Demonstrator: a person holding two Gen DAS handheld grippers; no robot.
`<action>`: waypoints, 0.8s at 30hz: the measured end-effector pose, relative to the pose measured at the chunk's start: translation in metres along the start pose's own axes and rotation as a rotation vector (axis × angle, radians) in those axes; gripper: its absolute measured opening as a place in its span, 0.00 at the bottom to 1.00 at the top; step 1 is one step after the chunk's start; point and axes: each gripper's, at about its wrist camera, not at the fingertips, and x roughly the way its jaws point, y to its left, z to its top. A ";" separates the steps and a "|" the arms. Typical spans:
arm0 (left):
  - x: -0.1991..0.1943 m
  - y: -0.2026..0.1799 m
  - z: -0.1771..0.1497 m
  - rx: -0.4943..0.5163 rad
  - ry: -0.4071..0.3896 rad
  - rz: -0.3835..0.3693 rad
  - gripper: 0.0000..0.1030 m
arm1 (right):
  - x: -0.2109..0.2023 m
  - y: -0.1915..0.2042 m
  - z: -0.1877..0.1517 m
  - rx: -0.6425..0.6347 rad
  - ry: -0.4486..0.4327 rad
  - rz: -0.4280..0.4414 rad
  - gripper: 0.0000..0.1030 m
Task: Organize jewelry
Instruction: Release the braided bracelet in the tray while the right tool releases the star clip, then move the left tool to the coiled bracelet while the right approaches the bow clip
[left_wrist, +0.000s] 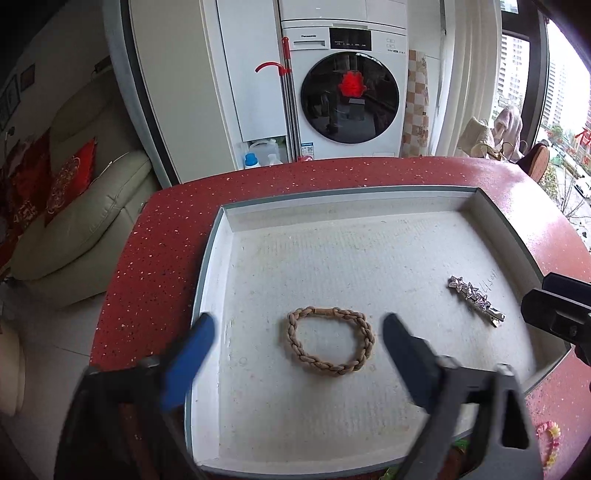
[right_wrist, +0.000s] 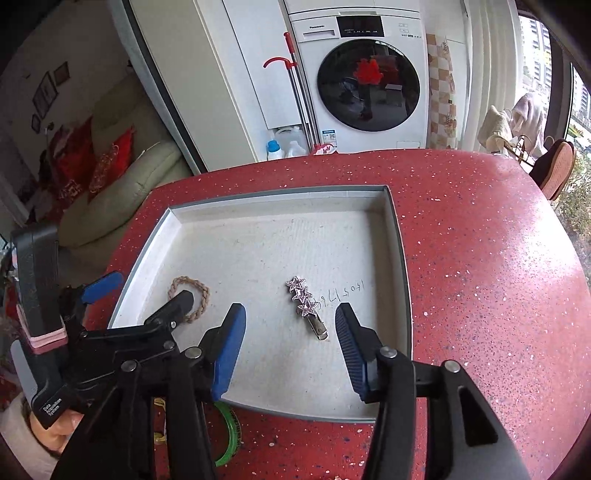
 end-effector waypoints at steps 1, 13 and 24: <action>-0.002 0.000 -0.001 0.004 -0.018 0.006 1.00 | -0.001 0.000 0.000 0.004 0.002 0.000 0.53; -0.058 0.011 -0.013 -0.015 -0.070 -0.118 1.00 | -0.058 -0.004 -0.024 0.061 -0.107 0.049 0.84; -0.128 0.020 -0.078 -0.002 -0.080 -0.101 1.00 | -0.117 0.001 -0.072 0.076 -0.187 0.100 0.84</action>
